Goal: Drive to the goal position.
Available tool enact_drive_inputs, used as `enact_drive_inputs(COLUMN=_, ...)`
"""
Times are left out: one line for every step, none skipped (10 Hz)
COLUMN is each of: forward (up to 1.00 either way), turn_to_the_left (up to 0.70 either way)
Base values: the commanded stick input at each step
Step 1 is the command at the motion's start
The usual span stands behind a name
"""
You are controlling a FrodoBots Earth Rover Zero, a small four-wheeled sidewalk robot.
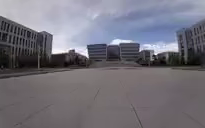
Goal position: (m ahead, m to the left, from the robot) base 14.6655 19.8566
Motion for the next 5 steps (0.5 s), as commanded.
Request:
enact_drive_inputs(forward=0.7, turn_to_the_left=0.0)
enact_drive_inputs(forward=0.7, turn_to_the_left=0.0)
enact_drive_inputs(forward=0.7, turn_to_the_left=0.0)
enact_drive_inputs(forward=0.7, turn_to_the_left=0.0)
enact_drive_inputs(forward=0.7, turn_to_the_left=0.0)
